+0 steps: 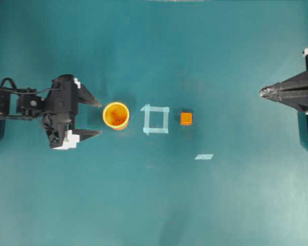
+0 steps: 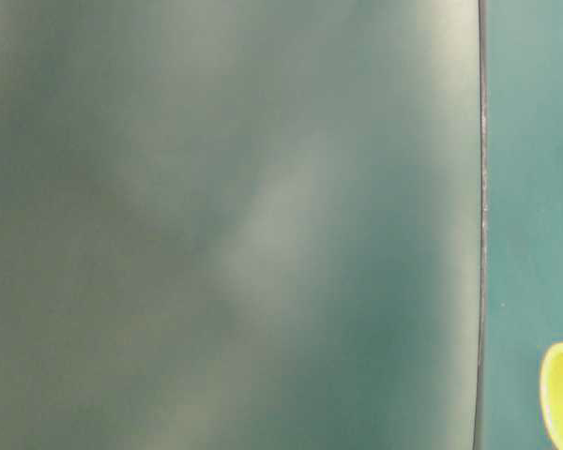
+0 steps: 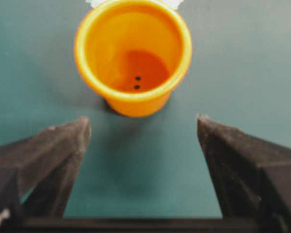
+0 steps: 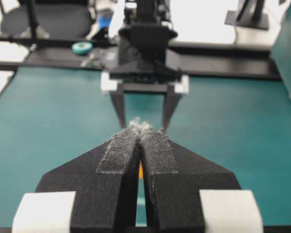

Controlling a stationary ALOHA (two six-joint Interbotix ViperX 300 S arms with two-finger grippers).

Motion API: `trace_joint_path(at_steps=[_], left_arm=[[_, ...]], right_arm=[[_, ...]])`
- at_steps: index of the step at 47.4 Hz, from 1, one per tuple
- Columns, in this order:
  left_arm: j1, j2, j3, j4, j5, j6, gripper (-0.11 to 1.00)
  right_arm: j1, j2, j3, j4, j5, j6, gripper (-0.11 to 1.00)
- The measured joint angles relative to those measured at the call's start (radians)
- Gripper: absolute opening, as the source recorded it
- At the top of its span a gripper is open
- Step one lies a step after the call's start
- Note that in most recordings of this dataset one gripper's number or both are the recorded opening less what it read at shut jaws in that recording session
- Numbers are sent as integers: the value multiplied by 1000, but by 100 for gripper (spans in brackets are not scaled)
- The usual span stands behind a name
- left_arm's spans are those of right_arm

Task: Move the cup to the left with left arm.
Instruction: 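Advance the open left gripper rightward around the orange cup, then close the left gripper on the orange cup's sides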

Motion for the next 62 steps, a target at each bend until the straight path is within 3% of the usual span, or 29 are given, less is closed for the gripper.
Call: trace_joint_path(at_steps=[53,58,62], left_arm=[[9,241,-80,9,-295,5,86],[9,245,-80,11,-316,29,80],[8,245,-80,11,-322,72,67]], right_arm=[[0,0,0,0,0,-2,-1],[0,0,0,0,0,0,-1],[-2,0,0,2,2,0,-1]])
